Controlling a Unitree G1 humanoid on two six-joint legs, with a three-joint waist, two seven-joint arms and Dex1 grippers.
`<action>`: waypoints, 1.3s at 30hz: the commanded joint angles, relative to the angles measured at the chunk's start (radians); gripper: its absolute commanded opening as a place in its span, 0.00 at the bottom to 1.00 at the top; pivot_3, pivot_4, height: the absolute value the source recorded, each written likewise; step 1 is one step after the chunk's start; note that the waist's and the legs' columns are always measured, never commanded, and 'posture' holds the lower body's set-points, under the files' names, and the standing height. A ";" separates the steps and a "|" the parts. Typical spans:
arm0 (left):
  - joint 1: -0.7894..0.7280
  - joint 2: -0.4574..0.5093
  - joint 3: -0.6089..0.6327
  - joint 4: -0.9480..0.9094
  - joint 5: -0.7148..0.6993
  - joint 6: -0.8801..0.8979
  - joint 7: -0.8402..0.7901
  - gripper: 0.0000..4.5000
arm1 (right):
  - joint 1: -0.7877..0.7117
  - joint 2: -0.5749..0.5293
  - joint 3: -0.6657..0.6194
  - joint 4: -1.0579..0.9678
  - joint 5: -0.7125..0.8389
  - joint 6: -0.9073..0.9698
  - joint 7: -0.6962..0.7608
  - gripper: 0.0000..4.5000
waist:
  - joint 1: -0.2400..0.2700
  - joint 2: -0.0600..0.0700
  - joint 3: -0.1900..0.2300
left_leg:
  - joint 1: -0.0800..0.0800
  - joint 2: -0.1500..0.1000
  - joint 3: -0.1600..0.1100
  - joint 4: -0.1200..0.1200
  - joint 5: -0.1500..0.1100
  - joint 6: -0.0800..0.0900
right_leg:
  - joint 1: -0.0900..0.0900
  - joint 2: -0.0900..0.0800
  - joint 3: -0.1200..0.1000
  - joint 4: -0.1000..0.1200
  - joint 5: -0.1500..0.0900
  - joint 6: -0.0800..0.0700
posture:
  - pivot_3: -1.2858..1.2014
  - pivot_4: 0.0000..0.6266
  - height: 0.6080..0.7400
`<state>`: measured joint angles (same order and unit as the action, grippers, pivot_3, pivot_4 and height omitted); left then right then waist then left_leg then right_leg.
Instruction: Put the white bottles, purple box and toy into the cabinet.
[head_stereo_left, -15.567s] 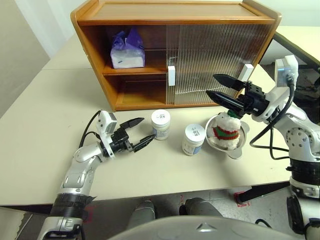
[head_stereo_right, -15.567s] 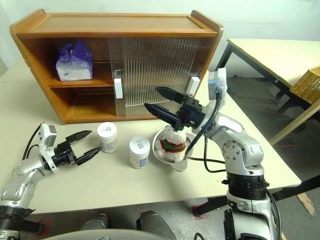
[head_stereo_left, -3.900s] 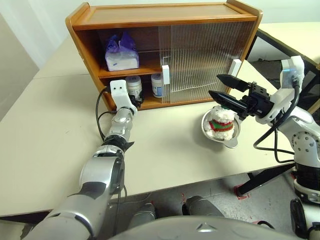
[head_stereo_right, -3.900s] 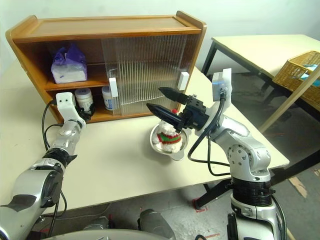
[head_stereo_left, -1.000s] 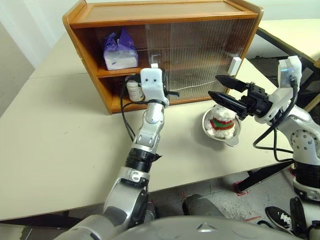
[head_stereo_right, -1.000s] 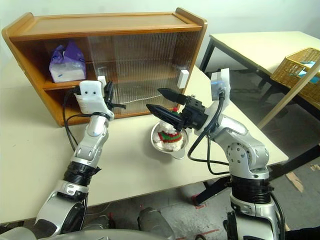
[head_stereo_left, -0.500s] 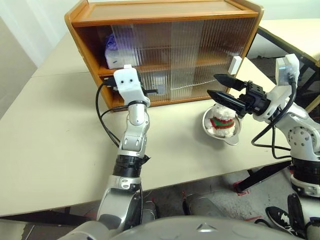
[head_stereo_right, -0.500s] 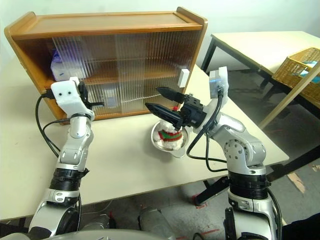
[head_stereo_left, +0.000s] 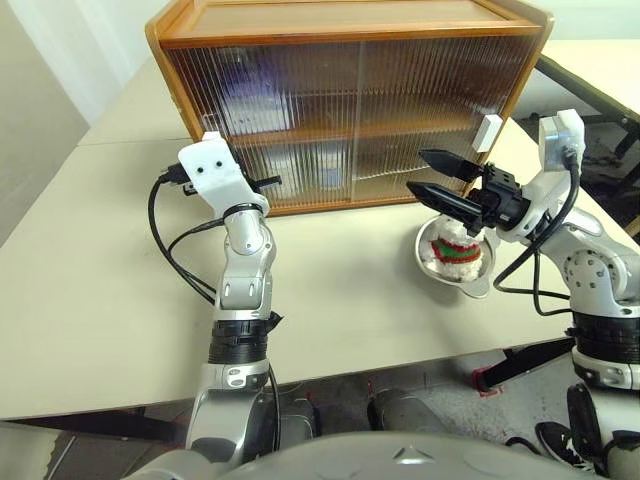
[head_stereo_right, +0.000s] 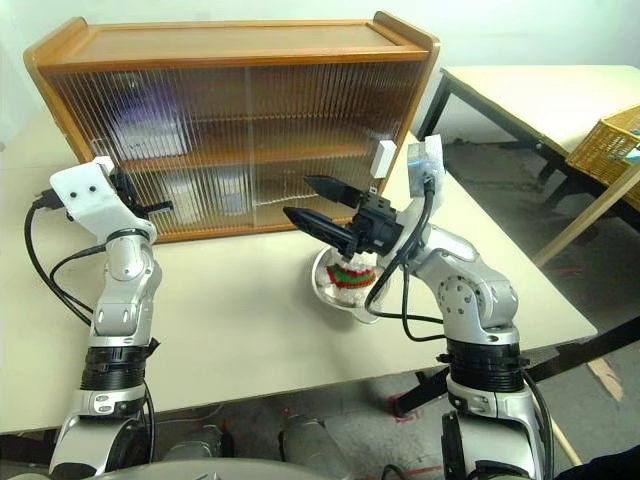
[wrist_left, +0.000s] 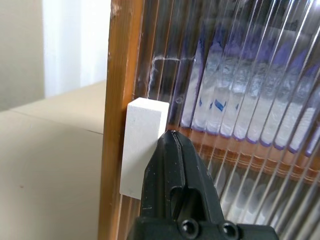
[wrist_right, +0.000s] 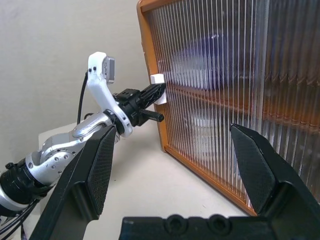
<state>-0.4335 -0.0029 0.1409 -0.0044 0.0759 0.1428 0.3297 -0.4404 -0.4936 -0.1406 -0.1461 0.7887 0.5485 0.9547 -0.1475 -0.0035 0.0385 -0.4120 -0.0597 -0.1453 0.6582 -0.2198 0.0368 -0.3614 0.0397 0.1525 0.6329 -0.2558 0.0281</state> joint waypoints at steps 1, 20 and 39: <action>0.021 -0.002 -0.047 -0.029 -0.101 -0.036 -0.167 0.04 | -0.014 0.003 0.009 0.007 -0.008 -0.009 0.009 1.00 | 0.011 0.000 0.000 | 0.000 0.000 0.000 0.000 0.000 0.000 | 0.000 0.000 0.000 0.000 0.000 0.000 | 0.45 0.03 1.00; 0.046 0.355 -0.052 -0.029 -0.727 0.063 -1.211 1.00 | 0.023 0.004 -0.080 0.054 -0.090 -0.038 -0.229 1.00 | 0.035 0.003 -0.002 | -0.002 0.010 0.000 0.002 -0.001 0.000 | -0.004 0.000 -0.003 0.001 0.006 -0.008 | 0.43 0.03 1.00; 0.119 0.431 0.010 -0.078 -0.817 0.144 -1.314 1.00 | -0.107 -0.079 -0.104 0.491 -0.437 -0.355 -0.398 0.01 | 0.027 0.011 -0.006 | -0.005 0.013 0.000 0.001 -0.001 0.002 | -0.008 -0.001 -0.002 0.001 0.009 -0.003 | 0.44 0.04 1.00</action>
<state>-0.3244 0.4325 0.1448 -0.0684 -0.7423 0.2863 -0.9873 -0.5244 -0.5662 -0.2287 0.3061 0.3776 0.2134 0.5761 -0.1203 0.0070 0.0322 -0.4174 -0.0468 -0.1454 0.6586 -0.2211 0.0385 -0.3691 0.0389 0.1506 0.6336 -0.2462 0.0256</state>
